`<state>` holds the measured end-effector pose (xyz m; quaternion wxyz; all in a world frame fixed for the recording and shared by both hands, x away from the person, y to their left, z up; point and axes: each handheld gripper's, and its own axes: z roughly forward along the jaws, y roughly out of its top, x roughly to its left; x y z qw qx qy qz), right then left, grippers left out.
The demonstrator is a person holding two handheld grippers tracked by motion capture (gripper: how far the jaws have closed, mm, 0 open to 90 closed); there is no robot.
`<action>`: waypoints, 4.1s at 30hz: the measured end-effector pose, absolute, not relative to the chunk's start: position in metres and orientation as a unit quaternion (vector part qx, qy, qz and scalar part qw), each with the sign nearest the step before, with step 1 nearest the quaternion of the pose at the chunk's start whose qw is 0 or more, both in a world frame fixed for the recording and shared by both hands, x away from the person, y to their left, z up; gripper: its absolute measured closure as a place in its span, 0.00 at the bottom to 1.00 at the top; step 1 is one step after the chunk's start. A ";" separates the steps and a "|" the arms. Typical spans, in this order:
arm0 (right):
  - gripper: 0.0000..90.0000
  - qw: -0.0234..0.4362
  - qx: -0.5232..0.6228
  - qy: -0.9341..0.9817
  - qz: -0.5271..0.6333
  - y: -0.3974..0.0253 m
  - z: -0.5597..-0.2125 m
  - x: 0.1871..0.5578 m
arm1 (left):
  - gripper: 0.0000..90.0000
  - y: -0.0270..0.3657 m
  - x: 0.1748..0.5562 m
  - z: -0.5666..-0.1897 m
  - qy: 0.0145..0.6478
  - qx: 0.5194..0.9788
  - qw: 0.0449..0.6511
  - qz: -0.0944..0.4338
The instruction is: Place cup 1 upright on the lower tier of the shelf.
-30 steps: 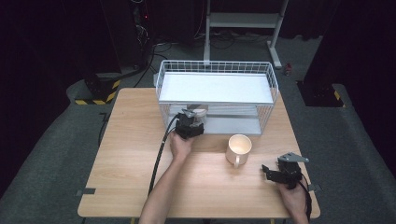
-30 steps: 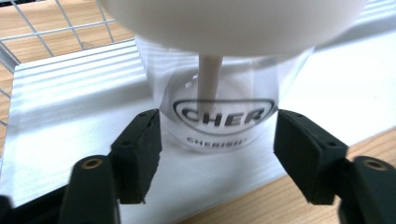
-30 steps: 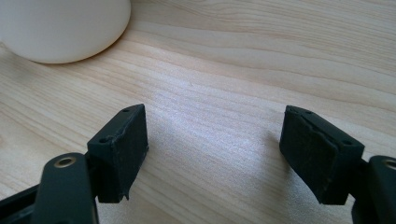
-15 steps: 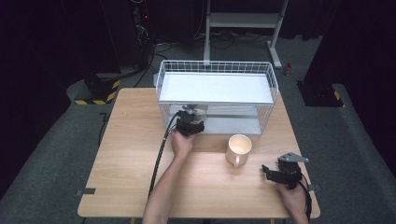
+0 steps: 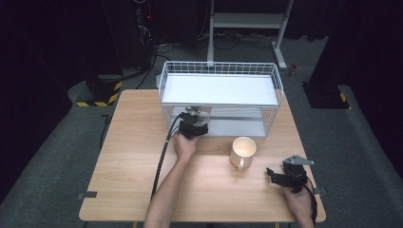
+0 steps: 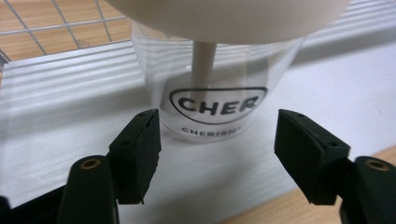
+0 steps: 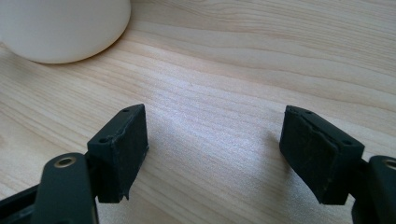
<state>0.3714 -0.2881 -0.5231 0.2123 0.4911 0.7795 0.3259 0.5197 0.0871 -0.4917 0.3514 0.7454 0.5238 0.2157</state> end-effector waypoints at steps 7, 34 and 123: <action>0.26 0.212 0.491 0.779 0.326 -0.288 -0.523 0.371 | 0.30 0.090 0.511 -0.486 0.513 0.752 0.360 0.205; 0.26 0.212 0.491 0.779 0.326 -0.288 -0.523 0.371 | 0.25 0.101 0.481 -0.477 0.500 0.751 0.382 0.202; 0.26 0.212 0.491 0.779 0.326 -0.288 -0.523 0.371 | 0.18 0.145 0.368 -0.480 0.471 0.753 0.427 0.171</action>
